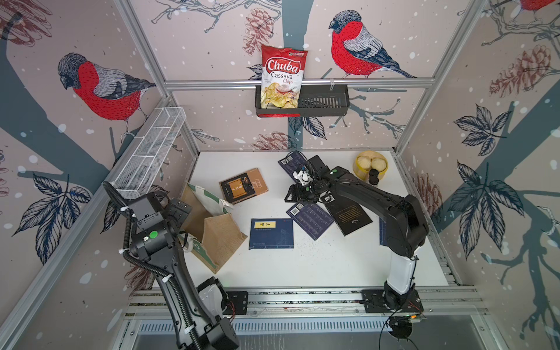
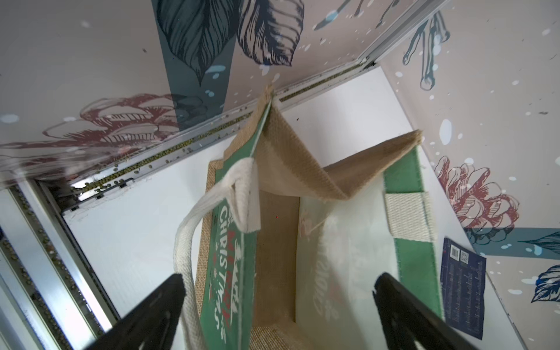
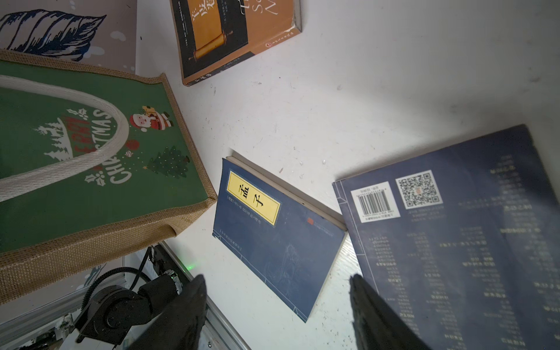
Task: Take out the books from the canvas bag
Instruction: Pick up the canvas bag from the center of the board.
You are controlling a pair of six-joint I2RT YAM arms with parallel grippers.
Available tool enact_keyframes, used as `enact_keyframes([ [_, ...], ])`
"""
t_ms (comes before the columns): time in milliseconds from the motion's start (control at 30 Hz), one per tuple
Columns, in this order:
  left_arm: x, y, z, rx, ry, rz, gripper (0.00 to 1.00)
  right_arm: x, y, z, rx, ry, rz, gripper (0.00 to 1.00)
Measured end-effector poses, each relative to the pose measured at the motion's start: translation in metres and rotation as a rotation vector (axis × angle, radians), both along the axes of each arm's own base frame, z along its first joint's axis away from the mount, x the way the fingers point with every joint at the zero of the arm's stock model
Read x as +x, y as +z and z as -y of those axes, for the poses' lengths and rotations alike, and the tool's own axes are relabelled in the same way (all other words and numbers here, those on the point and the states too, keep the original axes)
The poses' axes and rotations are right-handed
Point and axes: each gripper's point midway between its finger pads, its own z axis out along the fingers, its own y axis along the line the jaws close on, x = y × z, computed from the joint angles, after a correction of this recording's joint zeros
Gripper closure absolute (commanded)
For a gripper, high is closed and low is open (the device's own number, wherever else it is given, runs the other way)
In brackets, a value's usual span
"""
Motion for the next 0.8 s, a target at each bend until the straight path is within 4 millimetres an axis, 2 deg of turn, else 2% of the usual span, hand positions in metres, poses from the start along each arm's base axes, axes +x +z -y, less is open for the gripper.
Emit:
enact_keyframes([
  [133,0.002,0.025,0.0,0.044,-0.017,0.047,0.01,0.004,0.015,-0.008,0.002,0.007,0.042,0.25],
  [267,0.008,0.03,0.012,0.023,-0.084,0.085,0.01,0.005,0.04,-0.044,0.024,0.083,0.134,0.25],
  [333,0.014,0.033,0.024,0.006,-0.141,0.11,0.02,0.001,0.042,-0.059,0.018,0.116,0.159,0.25],
  [400,0.021,0.04,0.037,0.004,-0.205,0.134,0.03,-0.004,0.037,-0.067,0.009,0.146,0.16,0.25],
  [500,0.031,0.059,0.05,0.032,-0.288,0.184,0.04,-0.007,0.03,-0.065,-0.017,0.145,0.151,0.25],
  [567,0.036,0.067,0.051,0.057,-0.307,0.202,0.04,-0.007,0.026,-0.063,-0.024,0.141,0.148,0.25],
  [700,0.051,0.071,0.055,0.06,-0.355,0.23,0.05,-0.003,0.021,-0.047,-0.033,0.093,0.124,0.25],
  [800,0.064,0.073,0.069,0.076,-0.429,0.231,0.05,0.011,0.025,-0.027,-0.024,0.024,0.122,0.26],
])
